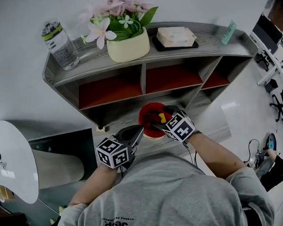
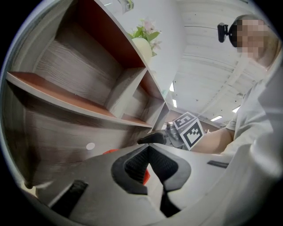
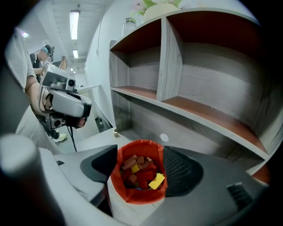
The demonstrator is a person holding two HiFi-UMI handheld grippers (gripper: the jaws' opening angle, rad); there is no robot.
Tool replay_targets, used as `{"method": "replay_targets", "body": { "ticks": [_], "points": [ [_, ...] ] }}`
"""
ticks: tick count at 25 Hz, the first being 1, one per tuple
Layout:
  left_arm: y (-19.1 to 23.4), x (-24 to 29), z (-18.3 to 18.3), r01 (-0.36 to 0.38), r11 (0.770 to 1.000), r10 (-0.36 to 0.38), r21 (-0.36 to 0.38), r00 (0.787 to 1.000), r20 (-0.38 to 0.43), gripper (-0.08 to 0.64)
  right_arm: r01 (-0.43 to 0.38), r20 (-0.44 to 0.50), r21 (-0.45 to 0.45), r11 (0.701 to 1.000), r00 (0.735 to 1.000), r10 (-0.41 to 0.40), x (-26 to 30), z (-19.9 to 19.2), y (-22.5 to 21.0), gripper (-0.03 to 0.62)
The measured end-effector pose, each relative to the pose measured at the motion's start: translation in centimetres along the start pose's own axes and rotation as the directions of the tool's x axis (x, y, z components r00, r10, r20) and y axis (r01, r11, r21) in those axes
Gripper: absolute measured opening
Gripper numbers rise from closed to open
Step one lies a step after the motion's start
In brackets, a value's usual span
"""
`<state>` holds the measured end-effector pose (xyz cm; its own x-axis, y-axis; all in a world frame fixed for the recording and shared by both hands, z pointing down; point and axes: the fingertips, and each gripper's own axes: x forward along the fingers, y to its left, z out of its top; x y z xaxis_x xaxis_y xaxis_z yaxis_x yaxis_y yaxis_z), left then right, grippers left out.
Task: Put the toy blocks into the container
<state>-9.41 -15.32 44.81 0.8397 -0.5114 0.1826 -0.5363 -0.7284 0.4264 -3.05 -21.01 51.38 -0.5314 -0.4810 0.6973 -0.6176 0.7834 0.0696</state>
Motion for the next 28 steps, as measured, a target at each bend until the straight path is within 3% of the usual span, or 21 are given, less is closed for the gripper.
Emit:
{"method": "replay_targets", "body": {
  "ticks": [7, 11, 15, 20, 24, 28],
  "points": [
    [2.1, -3.2, -1.0, -0.079, 0.996, 0.080, -0.032, 0.996, 0.031, 0.012, -0.124, 0.046, -0.071, 0.990, 0.991, 0.127, 2.0, 2.9, 4.7, 0.345],
    [4.8, -8.3, -2.7, -0.214, 0.973, 0.219, -0.082, 0.974, 0.064, 0.012, -0.236, 0.022, -0.178, 0.955, 0.970, 0.243, 6.7, 4.9, 9.9, 0.334],
    [7.3, -15.3, -5.0, -0.375, 0.915, 0.390, -0.149, 0.917, 0.085, 0.012, -0.347, -0.029, -0.260, 0.901, 0.936, 0.352, 12.5, 6.5, 16.3, 0.324],
    [9.5, -24.1, -8.6, -0.534, 0.815, 0.563, -0.227, 0.822, 0.088, 0.012, -0.412, -0.116, -0.323, 0.852, 0.911, 0.397, 21.0, 7.1, 22.3, 0.299],
    [10.9, -29.6, -12.0, -0.612, 0.741, 0.651, -0.277, 0.756, 0.070, 0.012, -0.393, -0.192, -0.303, 0.868, 0.918, 0.348, 28.6, 5.8, 23.3, 0.298],
    [12.5, -33.4, -14.6, -0.651, 0.688, 0.700, -0.322, 0.712, 0.056, 0.012, -0.328, -0.242, -0.275, 0.904, 0.933, 0.265, 34.6, 4.6, 22.3, 0.298]
  ]
}}
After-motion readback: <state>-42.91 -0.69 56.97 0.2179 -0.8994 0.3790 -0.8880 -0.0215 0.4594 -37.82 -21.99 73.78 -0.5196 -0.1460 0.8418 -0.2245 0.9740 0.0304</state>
